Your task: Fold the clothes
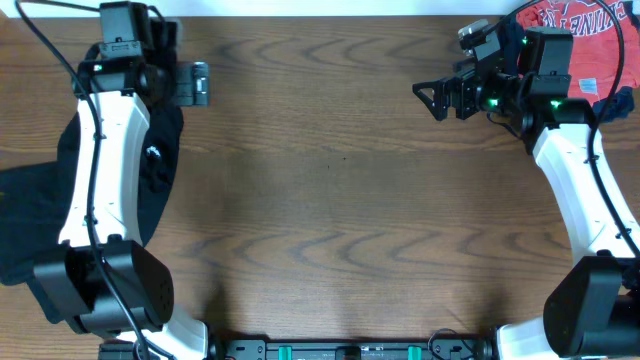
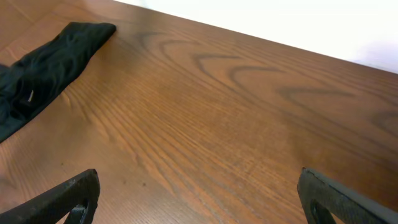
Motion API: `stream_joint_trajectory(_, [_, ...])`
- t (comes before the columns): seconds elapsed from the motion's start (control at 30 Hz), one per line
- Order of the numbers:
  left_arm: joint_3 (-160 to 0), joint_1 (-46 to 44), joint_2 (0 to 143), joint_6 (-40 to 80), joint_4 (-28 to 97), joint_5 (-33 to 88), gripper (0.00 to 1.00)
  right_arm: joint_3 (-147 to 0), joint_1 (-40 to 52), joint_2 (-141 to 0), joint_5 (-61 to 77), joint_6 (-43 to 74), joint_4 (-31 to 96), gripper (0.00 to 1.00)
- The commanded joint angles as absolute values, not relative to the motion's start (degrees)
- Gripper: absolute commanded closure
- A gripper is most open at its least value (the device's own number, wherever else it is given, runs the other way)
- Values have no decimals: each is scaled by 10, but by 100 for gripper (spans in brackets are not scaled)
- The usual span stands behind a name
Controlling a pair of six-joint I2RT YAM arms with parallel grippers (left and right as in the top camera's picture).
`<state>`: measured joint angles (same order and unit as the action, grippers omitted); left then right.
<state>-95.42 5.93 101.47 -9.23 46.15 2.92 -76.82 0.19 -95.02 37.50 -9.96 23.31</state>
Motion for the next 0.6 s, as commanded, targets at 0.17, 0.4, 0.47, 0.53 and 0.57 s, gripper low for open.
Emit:
stream_joint_trajectory(0.17, [-966,82,1040,-27,489,-76,9,-778,23,-996,372,-108,223,1])
stream_joint_trajectory(0.4, [-966,92,1041,-11,503,-76,12,-778,25,-1018,371,-108,209,1])
stream_joint_trajectory(0.47, [-966,92,1041,-11,503,-76,13,-778,28,-1019,371,-108,200,1])
stream_joint_trajectory(0.53, [-966,92,1042,-11,503,-76,13,-778,30,-1019,370,-108,198,1])
stream_joint_trajectory(0.57, [-966,92,1042,-12,504,-76,13,-778,31,-1019,371,-108,197,1])
